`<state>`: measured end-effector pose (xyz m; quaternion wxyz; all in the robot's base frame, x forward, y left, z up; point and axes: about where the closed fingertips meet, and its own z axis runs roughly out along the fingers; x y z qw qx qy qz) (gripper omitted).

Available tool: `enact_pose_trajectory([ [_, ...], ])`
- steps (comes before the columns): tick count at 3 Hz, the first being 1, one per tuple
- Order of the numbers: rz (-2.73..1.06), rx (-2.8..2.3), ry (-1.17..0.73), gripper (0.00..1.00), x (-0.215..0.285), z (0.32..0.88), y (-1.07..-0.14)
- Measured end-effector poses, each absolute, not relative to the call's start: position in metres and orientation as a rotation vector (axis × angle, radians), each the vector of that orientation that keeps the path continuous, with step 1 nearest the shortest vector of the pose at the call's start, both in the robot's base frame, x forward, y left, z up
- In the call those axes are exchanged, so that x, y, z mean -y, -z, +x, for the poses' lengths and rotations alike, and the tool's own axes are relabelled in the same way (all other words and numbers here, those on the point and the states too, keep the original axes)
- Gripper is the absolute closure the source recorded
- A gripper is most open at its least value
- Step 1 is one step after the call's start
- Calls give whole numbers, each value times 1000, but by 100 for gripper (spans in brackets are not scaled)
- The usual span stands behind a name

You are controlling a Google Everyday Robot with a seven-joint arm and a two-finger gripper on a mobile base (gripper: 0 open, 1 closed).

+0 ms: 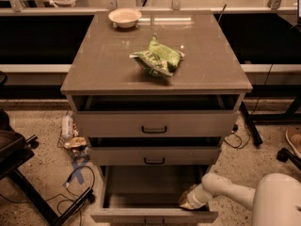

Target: Open bottom drawer

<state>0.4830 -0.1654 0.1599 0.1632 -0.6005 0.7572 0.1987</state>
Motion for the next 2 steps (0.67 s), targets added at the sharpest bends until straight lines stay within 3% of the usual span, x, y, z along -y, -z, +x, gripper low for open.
enact_pose_trajectory([
  [1,-1728,-2171,-638,100,157,447,-161],
  [2,-1728,-2171,-638,100,157,447,-161],
])
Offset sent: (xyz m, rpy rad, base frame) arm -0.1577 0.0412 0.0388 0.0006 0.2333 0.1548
